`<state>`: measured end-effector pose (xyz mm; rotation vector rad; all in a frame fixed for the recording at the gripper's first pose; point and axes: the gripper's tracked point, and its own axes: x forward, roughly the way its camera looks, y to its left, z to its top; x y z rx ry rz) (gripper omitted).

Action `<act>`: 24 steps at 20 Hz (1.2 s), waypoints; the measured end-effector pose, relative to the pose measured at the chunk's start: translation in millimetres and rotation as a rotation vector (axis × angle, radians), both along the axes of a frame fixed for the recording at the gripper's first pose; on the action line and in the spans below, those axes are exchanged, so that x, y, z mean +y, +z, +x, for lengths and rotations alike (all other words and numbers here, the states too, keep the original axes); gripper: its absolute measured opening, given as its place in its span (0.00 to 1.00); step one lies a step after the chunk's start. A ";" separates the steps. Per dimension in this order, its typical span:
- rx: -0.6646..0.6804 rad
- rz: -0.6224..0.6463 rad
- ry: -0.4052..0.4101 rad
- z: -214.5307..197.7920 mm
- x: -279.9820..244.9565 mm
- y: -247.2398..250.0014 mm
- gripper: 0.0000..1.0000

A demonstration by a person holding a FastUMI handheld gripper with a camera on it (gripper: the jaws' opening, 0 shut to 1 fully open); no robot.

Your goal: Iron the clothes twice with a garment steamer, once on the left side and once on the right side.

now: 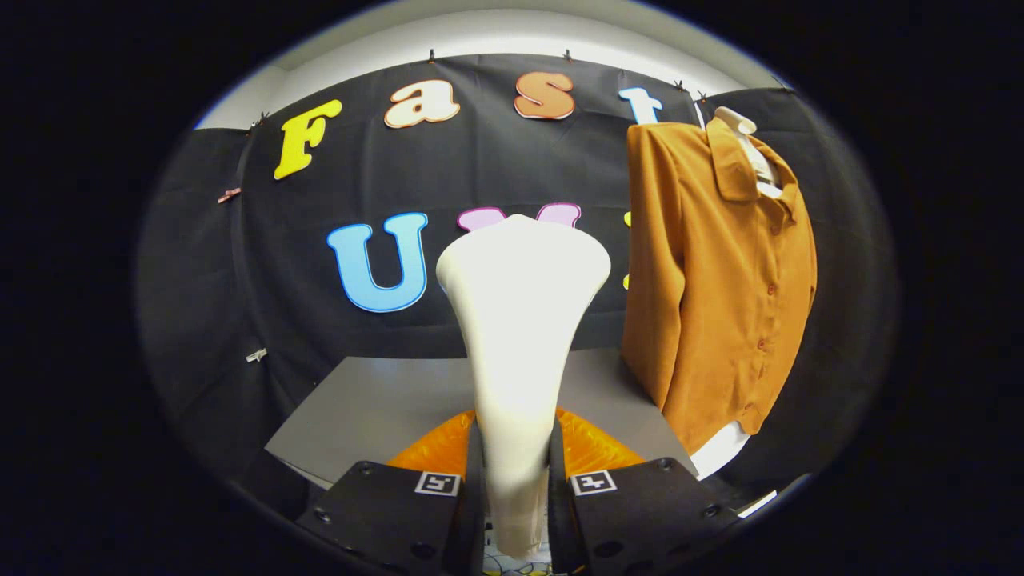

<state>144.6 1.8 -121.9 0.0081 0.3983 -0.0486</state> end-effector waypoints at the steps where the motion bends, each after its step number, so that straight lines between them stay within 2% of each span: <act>1: -0.024 -0.001 -0.009 -9.9 1.0 8.2 0.35; 6: -0.100 -0.021 -0.083 -63.5 -9.0 37.2 0.35; 12: -0.152 -0.031 -0.207 -102.5 -69.7 60.4 0.35; 17: -0.163 -0.042 -0.236 -91.6 -136.1 65.4 0.35; 24: -0.168 -0.016 -0.195 -40.8 -214.5 68.2 0.35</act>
